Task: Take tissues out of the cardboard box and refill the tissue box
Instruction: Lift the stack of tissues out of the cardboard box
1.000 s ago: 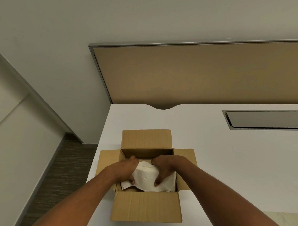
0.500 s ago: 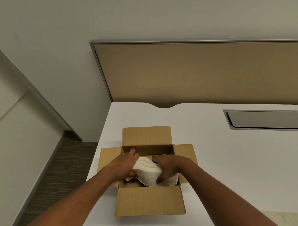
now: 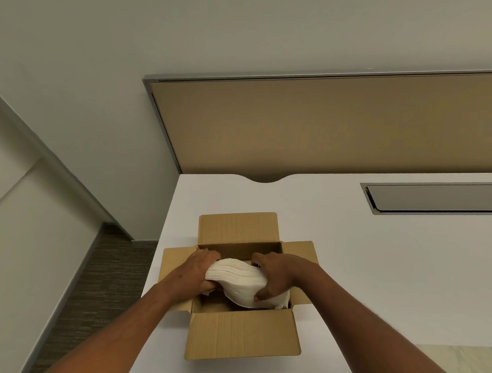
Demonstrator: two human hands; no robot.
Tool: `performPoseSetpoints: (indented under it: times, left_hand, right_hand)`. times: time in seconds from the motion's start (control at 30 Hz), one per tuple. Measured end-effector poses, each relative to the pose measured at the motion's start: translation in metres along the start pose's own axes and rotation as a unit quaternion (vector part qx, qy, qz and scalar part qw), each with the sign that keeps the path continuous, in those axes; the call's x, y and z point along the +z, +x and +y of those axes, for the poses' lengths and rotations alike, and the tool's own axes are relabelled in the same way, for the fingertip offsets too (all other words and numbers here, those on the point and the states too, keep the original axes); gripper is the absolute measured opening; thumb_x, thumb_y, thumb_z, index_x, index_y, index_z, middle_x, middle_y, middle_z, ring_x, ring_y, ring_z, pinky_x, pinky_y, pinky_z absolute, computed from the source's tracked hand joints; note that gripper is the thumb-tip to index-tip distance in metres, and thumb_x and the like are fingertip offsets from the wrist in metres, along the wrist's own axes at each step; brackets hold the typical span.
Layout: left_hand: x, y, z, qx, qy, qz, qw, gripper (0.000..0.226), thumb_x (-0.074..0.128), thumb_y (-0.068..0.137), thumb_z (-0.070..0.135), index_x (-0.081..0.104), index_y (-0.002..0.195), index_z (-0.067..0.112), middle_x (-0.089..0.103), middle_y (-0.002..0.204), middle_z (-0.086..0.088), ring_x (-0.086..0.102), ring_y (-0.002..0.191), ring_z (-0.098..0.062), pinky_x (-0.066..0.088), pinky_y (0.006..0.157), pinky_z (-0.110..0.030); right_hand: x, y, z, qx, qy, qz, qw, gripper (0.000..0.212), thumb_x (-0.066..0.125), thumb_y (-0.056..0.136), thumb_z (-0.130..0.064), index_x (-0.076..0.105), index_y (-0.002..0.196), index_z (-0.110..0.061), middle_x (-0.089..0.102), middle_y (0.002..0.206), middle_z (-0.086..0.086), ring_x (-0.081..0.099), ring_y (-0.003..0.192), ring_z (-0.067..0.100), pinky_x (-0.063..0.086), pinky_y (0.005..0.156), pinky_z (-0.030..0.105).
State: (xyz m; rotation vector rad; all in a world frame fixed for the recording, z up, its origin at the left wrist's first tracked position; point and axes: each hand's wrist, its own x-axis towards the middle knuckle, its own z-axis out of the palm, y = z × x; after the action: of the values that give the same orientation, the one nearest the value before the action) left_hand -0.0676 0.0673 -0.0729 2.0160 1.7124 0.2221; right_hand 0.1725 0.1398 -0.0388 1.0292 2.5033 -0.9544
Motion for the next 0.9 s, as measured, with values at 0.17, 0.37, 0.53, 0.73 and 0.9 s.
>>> performPoseSetpoints:
  times: [0.17, 0.37, 0.53, 0.73, 0.9]
  left_hand:
    - [-0.008, -0.006, 0.006, -0.008, -0.017, 0.029, 0.999, 0.051, 0.076, 0.073, 0.034, 0.047, 0.115, 0.035, 0.056, 0.115, 0.013, 0.049, 0.098, 0.001, 0.042, 0.076, -0.007]
    - [-0.028, -0.010, 0.025, 0.021, -0.006, 0.074, 0.997, 0.052, 0.078, 0.072, 0.034, 0.053, 0.116, 0.023, 0.062, 0.114, 0.004, 0.049, 0.094, 0.000, 0.038, 0.074, -0.003]
    - [-0.054, -0.022, 0.049, 0.040, 0.007, 0.132, 0.990, 0.065, 0.081, 0.067, 0.038, 0.051, 0.121, 0.018, 0.061, 0.113, 0.001, 0.052, 0.095, -0.009, 0.038, 0.072, -0.003]
    - [-0.071, -0.046, 0.094, 0.033, -0.041, 0.174, 0.983, 0.089, 0.087, 0.061, 0.036, 0.037, 0.134, 0.022, 0.057, 0.109, 0.004, 0.056, 0.095, -0.013, 0.046, 0.062, -0.002]
    - [-0.065, -0.065, 0.130, -0.004, -0.220, 0.225, 0.949, 0.104, 0.093, 0.051, 0.020, 0.030, 0.133, 0.027, 0.055, 0.100, 0.010, 0.059, 0.095, -0.011, 0.049, 0.064, -0.001]
  right_hand:
    - [0.000, -0.016, -0.001, 0.016, 0.023, 0.031, 0.999, 0.083, 0.080, 0.067, -0.039, 0.033, 0.132, -0.019, 0.055, 0.124, 0.005, 0.055, 0.105, 0.019, 0.051, 0.080, 0.030]
    - [-0.005, -0.035, -0.004, 0.033, 0.066, 0.121, 0.990, 0.073, 0.079, 0.067, -0.033, 0.039, 0.126, -0.021, 0.056, 0.121, 0.002, 0.054, 0.100, 0.015, 0.054, 0.079, 0.029]
    - [-0.010, -0.057, -0.008, 0.038, 0.109, 0.230, 0.966, 0.063, 0.079, 0.064, -0.037, 0.041, 0.113, -0.028, 0.051, 0.108, -0.008, 0.052, 0.093, 0.012, 0.047, 0.068, 0.017]
    - [-0.011, -0.110, -0.010, 0.011, 0.193, 0.324, 0.926, 0.052, 0.074, 0.066, -0.039, 0.042, 0.107, -0.037, 0.054, 0.107, -0.013, 0.055, 0.095, 0.012, 0.055, 0.076, 0.026]
    - [-0.004, -0.161, -0.008, -0.007, 0.347, 0.417, 0.840, 0.056, 0.081, 0.067, -0.029, 0.047, 0.110, -0.041, 0.056, 0.106, -0.023, 0.057, 0.099, 0.004, 0.056, 0.074, 0.020]
